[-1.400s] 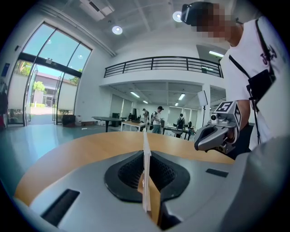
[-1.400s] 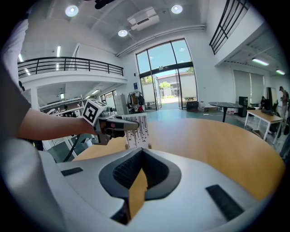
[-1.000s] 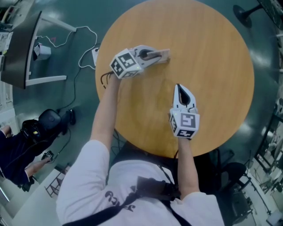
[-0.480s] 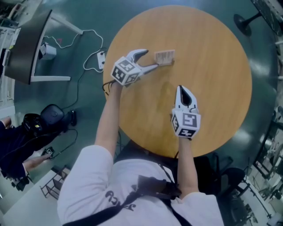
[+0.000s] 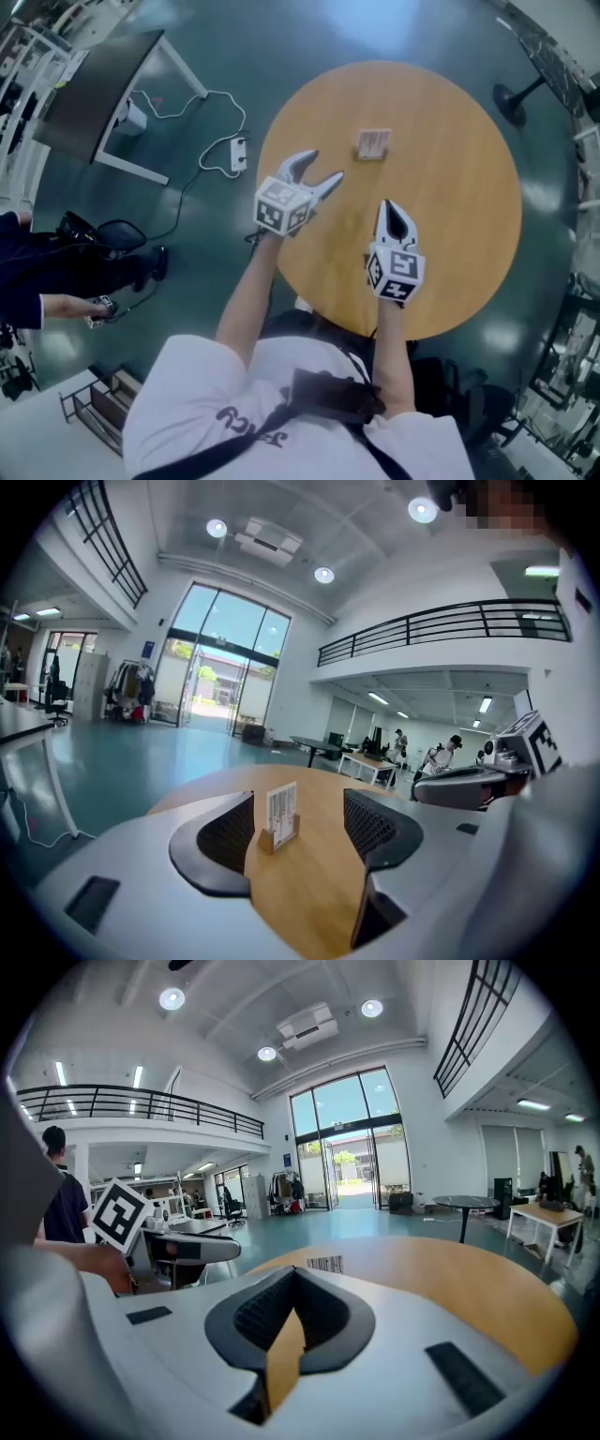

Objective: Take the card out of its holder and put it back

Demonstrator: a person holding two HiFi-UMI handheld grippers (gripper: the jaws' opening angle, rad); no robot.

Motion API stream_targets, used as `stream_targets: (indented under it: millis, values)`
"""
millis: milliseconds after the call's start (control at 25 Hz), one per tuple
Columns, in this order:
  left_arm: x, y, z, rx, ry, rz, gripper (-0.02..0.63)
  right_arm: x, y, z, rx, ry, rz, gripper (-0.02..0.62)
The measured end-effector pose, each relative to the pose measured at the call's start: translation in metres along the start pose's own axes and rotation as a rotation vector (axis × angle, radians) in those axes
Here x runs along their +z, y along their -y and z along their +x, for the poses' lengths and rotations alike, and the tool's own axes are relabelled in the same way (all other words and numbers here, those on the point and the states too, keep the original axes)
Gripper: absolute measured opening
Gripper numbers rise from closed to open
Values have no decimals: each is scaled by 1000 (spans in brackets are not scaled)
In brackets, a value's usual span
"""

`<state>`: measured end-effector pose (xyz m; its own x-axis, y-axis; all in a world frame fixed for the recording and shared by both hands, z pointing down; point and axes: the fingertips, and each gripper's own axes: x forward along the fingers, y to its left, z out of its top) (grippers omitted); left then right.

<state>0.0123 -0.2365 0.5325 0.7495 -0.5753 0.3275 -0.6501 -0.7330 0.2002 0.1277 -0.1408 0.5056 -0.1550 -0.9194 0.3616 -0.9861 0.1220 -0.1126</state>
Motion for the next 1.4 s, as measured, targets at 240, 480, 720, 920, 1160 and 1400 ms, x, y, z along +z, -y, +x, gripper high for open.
stream_targets:
  millis: [240,480,720,920,1160,1400]
  values:
    - [43,33,-65,102,135,41,168,41,-31,-26,15,108,7,20]
    - [64,64,-119,194,216,64,9,68,-51,-65,7,176,-14,18]
    - [78,89,-150,185,280,88,9,84,-72,-94,-14,250,-52,17]
    - [83,108,-158,156,312,100,9,84,-80,-105,-41,267,-54,17]
    - [86,131,-158,138,342,89,9,94,-74,-128,-96,295,-77,17]
    - [92,149,-158,108,361,93,9,90,-64,-146,-132,295,-59,17]
